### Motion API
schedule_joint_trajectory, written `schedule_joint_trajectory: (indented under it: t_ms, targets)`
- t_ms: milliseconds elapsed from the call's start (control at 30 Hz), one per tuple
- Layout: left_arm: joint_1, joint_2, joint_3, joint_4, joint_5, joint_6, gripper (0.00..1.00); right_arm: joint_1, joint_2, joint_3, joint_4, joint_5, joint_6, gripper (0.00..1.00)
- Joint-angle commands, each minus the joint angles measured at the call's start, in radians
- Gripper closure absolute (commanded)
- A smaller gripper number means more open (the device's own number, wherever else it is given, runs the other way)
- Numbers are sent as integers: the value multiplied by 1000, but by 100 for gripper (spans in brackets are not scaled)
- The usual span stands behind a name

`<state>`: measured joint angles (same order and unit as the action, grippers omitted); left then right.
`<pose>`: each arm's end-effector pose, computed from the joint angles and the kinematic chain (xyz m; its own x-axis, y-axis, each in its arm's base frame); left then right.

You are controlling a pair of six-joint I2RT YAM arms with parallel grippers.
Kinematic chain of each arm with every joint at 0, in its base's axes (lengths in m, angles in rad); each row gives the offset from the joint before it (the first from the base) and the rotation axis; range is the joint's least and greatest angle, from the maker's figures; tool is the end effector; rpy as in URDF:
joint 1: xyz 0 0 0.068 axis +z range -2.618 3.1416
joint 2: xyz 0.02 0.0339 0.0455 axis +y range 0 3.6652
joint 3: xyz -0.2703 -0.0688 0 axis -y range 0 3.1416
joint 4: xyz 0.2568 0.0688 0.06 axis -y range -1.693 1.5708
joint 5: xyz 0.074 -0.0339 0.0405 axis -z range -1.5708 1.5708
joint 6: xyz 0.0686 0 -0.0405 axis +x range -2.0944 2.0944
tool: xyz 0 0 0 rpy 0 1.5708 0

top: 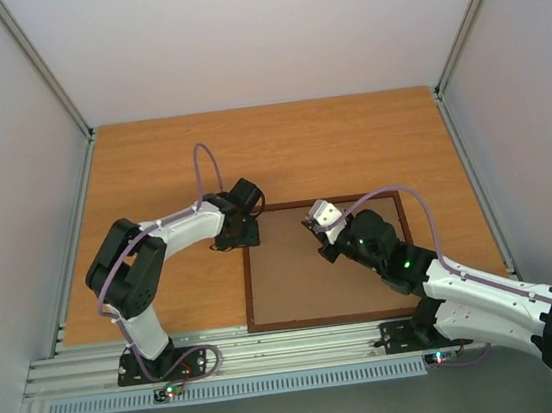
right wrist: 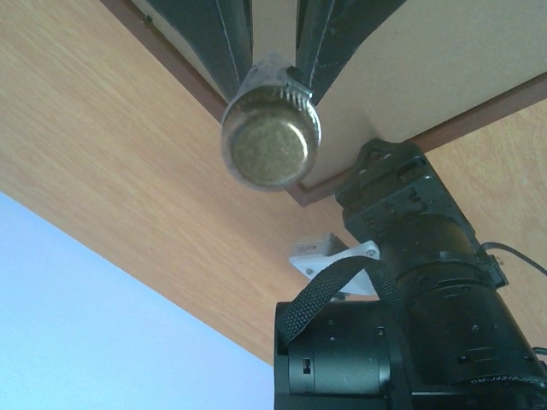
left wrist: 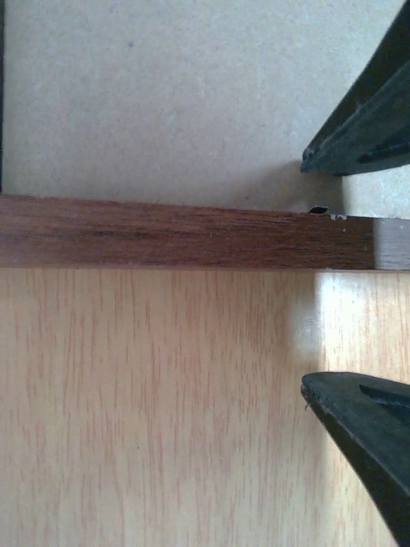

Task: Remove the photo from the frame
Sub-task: Adjust the photo frame at the center of the board.

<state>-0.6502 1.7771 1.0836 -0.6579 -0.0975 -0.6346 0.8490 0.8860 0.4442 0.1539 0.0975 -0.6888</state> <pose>0.2764 -0.2018 0.1212 -0.9728 -0.0014 -0.2316 0.0110 0.9986 -0.0525 0.1657 0.1782 0.2269 0.2908 -0.6270 -0.7227 -0.6484 0.4263 -0.6308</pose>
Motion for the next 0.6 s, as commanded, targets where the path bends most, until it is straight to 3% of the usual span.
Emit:
schedule_joint_trajectory:
  t_ms: [0,167,300,400,567]
  targets:
    - [27,22,-6,-2,-10,18,42,-1,3,-3,36,3,15,99]
    - [43,11,-22,15,12,19,59,-1,20,2,37,-4,15,99]
    - [44,-1,-31,20,25,17,64,-1,24,4,35,-10,15,99]
    - [47,-19,-26,16,32,16,63,-1,24,4,33,-10,15,99]
    - [75,-38,-3,12,41,25,41,-1,22,5,32,-12,15,99]
